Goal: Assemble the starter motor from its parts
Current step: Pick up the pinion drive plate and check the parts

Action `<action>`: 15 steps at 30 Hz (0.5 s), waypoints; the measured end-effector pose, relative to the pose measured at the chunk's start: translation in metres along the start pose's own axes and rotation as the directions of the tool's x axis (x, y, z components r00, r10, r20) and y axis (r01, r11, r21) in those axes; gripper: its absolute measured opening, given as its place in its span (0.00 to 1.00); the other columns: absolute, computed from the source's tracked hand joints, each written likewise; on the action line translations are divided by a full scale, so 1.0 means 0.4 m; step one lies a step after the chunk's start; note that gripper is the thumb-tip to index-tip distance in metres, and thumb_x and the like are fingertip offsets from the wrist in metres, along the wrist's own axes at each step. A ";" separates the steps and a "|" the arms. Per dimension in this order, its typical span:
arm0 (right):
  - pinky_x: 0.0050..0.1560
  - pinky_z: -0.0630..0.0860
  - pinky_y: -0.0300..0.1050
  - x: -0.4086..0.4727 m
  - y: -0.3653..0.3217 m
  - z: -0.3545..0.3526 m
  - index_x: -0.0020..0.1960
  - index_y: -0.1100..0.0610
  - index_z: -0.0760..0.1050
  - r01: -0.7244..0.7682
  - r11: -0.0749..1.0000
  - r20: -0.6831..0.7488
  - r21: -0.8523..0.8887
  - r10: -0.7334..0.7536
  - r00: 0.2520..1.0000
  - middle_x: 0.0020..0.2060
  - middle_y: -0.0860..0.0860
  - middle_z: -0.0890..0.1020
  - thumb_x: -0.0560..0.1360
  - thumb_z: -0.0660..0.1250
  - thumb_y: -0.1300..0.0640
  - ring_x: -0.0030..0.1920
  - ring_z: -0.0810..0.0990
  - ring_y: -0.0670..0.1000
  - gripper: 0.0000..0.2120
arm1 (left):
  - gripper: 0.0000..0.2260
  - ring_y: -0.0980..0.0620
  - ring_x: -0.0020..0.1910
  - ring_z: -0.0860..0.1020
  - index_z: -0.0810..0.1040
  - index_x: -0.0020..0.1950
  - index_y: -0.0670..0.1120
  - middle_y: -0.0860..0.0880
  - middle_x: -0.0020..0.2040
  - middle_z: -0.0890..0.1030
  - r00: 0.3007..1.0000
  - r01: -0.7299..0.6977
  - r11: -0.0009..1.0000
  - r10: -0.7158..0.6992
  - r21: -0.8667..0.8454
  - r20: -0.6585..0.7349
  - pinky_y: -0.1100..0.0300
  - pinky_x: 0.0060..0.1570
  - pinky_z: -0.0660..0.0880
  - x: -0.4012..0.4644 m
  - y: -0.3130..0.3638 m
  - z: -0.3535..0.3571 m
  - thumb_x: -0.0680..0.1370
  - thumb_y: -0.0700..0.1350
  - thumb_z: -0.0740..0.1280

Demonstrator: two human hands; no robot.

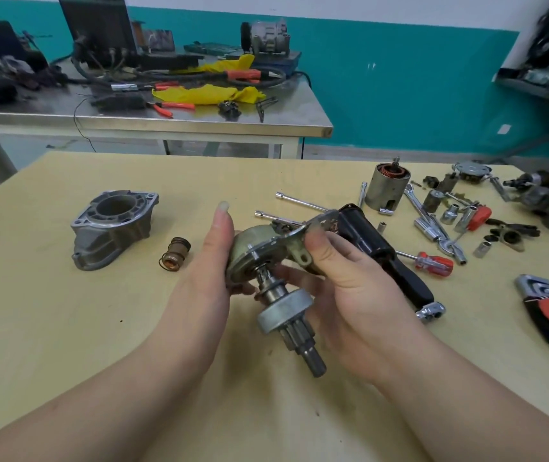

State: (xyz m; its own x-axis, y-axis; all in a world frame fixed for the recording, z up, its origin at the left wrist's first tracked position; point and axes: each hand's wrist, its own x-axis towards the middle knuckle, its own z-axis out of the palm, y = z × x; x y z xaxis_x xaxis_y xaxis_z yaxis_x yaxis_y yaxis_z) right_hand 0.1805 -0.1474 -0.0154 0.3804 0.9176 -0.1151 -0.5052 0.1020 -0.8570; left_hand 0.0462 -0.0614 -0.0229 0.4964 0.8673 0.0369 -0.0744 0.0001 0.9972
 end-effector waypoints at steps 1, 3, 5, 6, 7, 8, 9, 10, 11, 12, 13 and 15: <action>0.63 0.71 0.81 -0.008 0.003 0.004 0.60 0.63 0.78 -0.030 0.999 0.043 0.036 0.028 0.999 0.61 0.62 0.84 0.71 0.76 0.45 0.59 0.84 0.67 0.26 | 0.28 0.65 0.41 0.85 0.89 0.43 0.63 0.57 0.43 0.89 1.000 -0.009 1.000 0.009 0.011 -0.020 0.61 0.49 0.76 0.001 0.000 0.001 0.78 0.77 0.56; 0.63 0.69 0.83 -0.021 0.009 0.014 0.66 0.61 0.74 -0.079 0.993 0.119 0.088 0.068 0.991 0.64 0.62 0.83 0.76 0.71 0.44 0.64 0.80 0.71 0.27 | 0.30 0.61 0.42 0.86 0.89 0.43 0.58 0.53 0.44 0.90 0.999 -0.024 0.999 0.023 -0.040 -0.032 0.55 0.50 0.74 0.006 -0.001 0.004 0.75 0.78 0.58; 0.64 0.67 0.84 -0.026 0.012 0.023 0.71 0.59 0.71 -0.106 0.984 0.174 0.146 0.080 0.981 0.67 0.62 0.81 0.78 0.68 0.43 0.67 0.78 0.72 0.28 | 0.32 0.54 0.44 0.85 0.89 0.44 0.55 0.49 0.45 0.89 1.000 0.007 0.995 -0.009 -0.103 -0.018 0.49 0.50 0.72 0.007 -0.004 0.008 0.70 0.79 0.59; 0.64 0.67 0.84 -0.026 0.011 0.024 0.72 0.60 0.70 -0.103 0.983 0.193 0.152 0.073 0.979 0.68 0.63 0.80 0.79 0.67 0.43 0.68 0.77 0.72 0.29 | 0.32 0.51 0.43 0.85 0.89 0.44 0.55 0.48 0.44 0.89 1.000 0.017 0.993 -0.018 -0.121 -0.012 0.47 0.49 0.72 0.007 -0.006 0.010 0.69 0.79 0.59; 0.63 0.69 0.84 -0.025 0.008 0.022 0.72 0.61 0.69 -0.082 0.987 0.196 0.136 0.054 0.979 0.67 0.64 0.80 0.79 0.67 0.43 0.67 0.78 0.73 0.29 | 0.31 0.50 0.44 0.85 0.89 0.44 0.54 0.47 0.44 0.89 1.000 0.020 0.989 -0.021 -0.146 -0.005 0.46 0.49 0.73 0.006 -0.006 0.013 0.69 0.78 0.60; 0.59 0.74 0.81 -0.023 0.001 0.019 0.70 0.61 0.71 -0.045 0.995 0.183 0.091 0.028 0.983 0.66 0.64 0.81 0.78 0.68 0.43 0.64 0.80 0.72 0.29 | 0.30 0.47 0.46 0.86 0.89 0.45 0.53 0.46 0.46 0.89 1.000 0.026 0.981 -0.027 -0.194 -0.002 0.44 0.51 0.74 0.006 -0.007 0.016 0.70 0.76 0.62; 0.51 0.81 0.74 -0.021 -0.008 0.015 0.66 0.60 0.75 0.003 1.000 0.155 0.015 -0.006 0.988 0.63 0.63 0.83 0.76 0.71 0.42 0.59 0.84 0.70 0.26 | 0.29 0.44 0.50 0.87 0.90 0.46 0.52 0.43 0.49 0.89 0.999 0.043 0.966 -0.044 -0.256 0.003 0.42 0.55 0.76 0.006 -0.006 0.016 0.72 0.74 0.64; 0.42 0.85 0.63 -0.019 -0.020 0.012 0.60 0.57 0.79 0.050 0.996 0.122 -0.076 -0.041 0.992 0.59 0.62 0.85 0.73 0.73 0.42 0.52 0.86 0.67 0.23 | 0.27 0.40 0.54 0.87 0.91 0.48 0.50 0.41 0.53 0.89 0.997 0.077 0.944 -0.073 -0.322 0.027 0.42 0.58 0.79 0.004 -0.003 0.018 0.75 0.72 0.66; 0.35 0.84 0.54 -0.017 -0.032 0.010 0.54 0.53 0.82 0.086 0.983 0.097 -0.160 -0.071 0.993 0.57 0.62 0.85 0.71 0.75 0.41 0.47 0.87 0.65 0.19 | 0.27 0.39 0.56 0.87 0.91 0.51 0.47 0.39 0.56 0.88 0.991 0.129 0.918 -0.106 -0.376 0.080 0.43 0.56 0.81 0.004 0.001 0.020 0.77 0.70 0.66; 0.33 0.82 0.50 -0.015 -0.043 0.008 0.50 0.51 0.83 0.113 0.968 0.083 -0.226 -0.097 0.992 0.55 0.62 0.86 0.70 0.77 0.41 0.45 0.88 0.65 0.16 | 0.28 0.38 0.57 0.87 0.90 0.54 0.45 0.38 0.59 0.88 0.979 0.186 0.893 -0.135 -0.410 0.151 0.45 0.54 0.83 0.005 0.002 0.023 0.78 0.68 0.65; 0.32 0.82 0.49 -0.012 -0.052 0.004 0.47 0.50 0.84 0.139 0.951 0.072 -0.278 -0.124 0.990 0.53 0.63 0.86 0.70 0.77 0.41 0.44 0.88 0.66 0.14 | 0.30 0.37 0.59 0.87 0.90 0.57 0.43 0.38 0.61 0.87 0.966 0.232 0.874 -0.154 -0.427 0.209 0.45 0.54 0.84 0.008 -0.002 0.026 0.79 0.68 0.63; 0.31 0.82 0.47 -0.005 -0.068 -0.005 0.47 0.51 0.84 0.184 0.918 0.050 -0.351 -0.178 0.983 0.50 0.62 0.87 0.72 0.74 0.41 0.41 0.88 0.65 0.14 | 0.33 0.36 0.65 0.84 0.86 0.65 0.42 0.37 0.64 0.86 0.958 0.257 0.877 -0.175 -0.405 0.229 0.37 0.67 0.79 0.014 -0.015 0.030 0.82 0.68 0.59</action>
State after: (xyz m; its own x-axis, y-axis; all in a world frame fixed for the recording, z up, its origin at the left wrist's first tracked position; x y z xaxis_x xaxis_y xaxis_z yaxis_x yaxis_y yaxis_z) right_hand 0.1950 -0.1526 0.0073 0.4250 0.9029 0.0641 -0.1220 0.1273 -0.9843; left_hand 0.0597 -0.0624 -0.0280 0.6862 0.7166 -0.1248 -0.2878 0.4251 0.8582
